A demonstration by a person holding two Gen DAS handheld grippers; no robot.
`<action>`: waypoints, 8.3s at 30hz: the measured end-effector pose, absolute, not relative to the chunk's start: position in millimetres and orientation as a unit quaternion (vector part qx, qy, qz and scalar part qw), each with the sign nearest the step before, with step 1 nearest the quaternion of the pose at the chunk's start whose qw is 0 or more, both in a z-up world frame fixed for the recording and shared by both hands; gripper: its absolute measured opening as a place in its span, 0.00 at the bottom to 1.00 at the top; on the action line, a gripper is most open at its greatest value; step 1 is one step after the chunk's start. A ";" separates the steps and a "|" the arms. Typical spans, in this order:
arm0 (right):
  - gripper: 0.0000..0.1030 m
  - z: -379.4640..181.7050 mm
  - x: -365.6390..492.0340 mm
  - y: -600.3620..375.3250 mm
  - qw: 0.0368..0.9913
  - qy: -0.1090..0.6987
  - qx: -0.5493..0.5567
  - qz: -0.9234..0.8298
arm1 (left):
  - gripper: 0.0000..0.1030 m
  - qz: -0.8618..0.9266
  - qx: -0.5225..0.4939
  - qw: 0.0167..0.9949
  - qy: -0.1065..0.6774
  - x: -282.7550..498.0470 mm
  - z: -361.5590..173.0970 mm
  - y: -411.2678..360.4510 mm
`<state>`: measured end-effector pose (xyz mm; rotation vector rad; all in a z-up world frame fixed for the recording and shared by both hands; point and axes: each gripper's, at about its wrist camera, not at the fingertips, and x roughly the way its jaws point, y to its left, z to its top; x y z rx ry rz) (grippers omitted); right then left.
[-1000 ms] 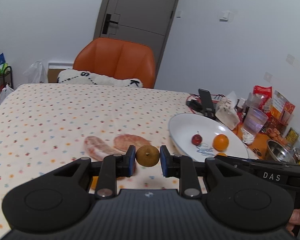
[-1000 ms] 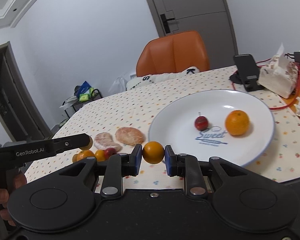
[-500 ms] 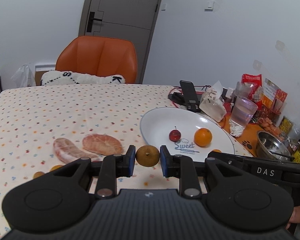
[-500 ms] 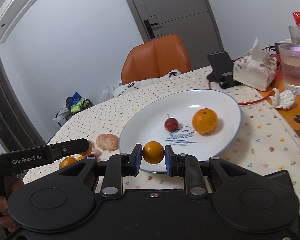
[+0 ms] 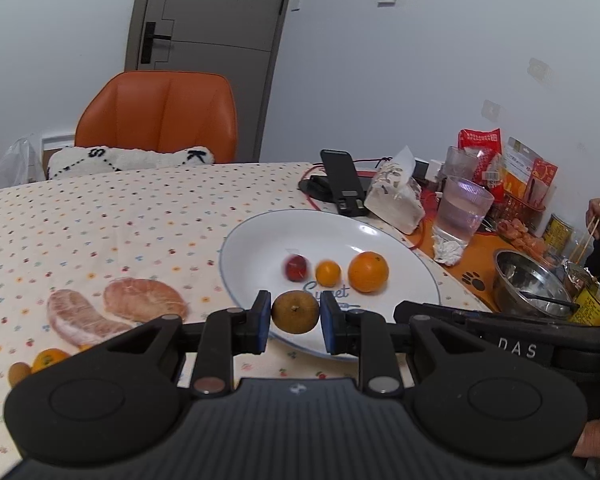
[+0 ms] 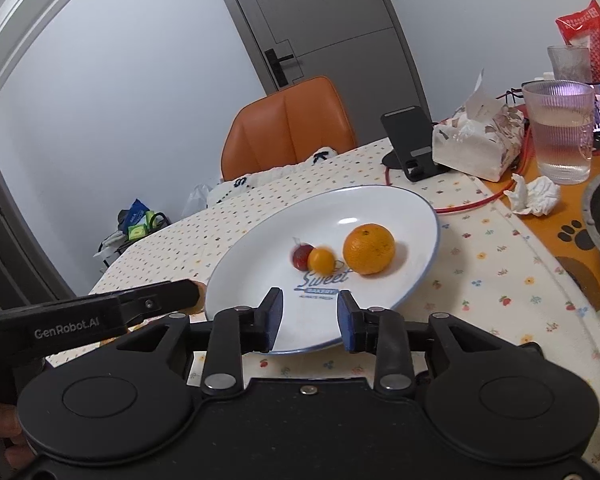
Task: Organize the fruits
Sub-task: 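Carry tangerine and kiwi onto the white plate and open both tools, then move both open tools back toward the remaining fruits, then grasp the second kiwi with the left tool while the right tool grasps a red plum, then carry kiwi and plum onto the white plate and open both tools, then move both open tools back toward the remaining fruits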
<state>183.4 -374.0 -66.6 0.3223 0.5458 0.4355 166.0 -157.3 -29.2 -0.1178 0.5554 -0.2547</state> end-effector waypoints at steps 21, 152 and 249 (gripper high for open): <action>0.49 -64.0 178.4 -367.6 0.929 0.264 0.149 0.213 | 0.42 -0.096 -0.057 0.953 0.281 167.5 -31.2 -151.2; 0.21 -69.2 200.2 -201.9 0.912 0.298 0.028 0.280 | 0.22 0.021 -0.131 0.955 0.265 110.8 -54.1 10.3; 1.00 -50.3 162.6 -341.3 0.953 0.211 0.106 0.189 | 0.79 0.007 -0.045 0.962 0.270 129.1 -30.9 -93.2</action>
